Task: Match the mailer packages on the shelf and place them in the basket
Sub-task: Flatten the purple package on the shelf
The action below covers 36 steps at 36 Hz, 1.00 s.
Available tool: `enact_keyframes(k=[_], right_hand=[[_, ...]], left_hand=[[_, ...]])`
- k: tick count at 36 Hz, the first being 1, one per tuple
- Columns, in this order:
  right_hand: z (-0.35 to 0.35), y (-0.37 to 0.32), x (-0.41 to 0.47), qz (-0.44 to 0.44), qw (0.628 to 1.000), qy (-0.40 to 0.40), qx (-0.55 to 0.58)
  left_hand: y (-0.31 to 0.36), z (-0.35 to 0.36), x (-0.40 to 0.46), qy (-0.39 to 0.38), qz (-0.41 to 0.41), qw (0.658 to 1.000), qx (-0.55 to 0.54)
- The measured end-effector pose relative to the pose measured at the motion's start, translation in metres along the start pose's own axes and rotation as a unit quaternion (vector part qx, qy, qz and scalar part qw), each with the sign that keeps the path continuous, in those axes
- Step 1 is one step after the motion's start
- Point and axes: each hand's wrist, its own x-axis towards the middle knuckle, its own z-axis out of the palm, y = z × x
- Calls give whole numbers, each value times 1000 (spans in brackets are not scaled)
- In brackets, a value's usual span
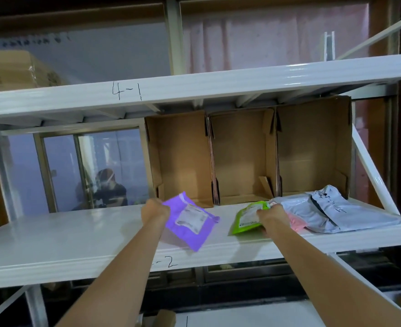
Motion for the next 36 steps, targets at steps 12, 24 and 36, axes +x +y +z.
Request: enact_keyframes(k=[12,24,36], right_hand=[[2,-18,-26,-192,954,76,-218],[63,-37,-62,-408,873,-57,-259],[127,-83,-80,-339,858,-170,-348]], left_hand=[[34,37,-45,-137,319,917,198],[-19,35,-12,-122,206,955,174],[-31,44,-16,-199,223,923,243]])
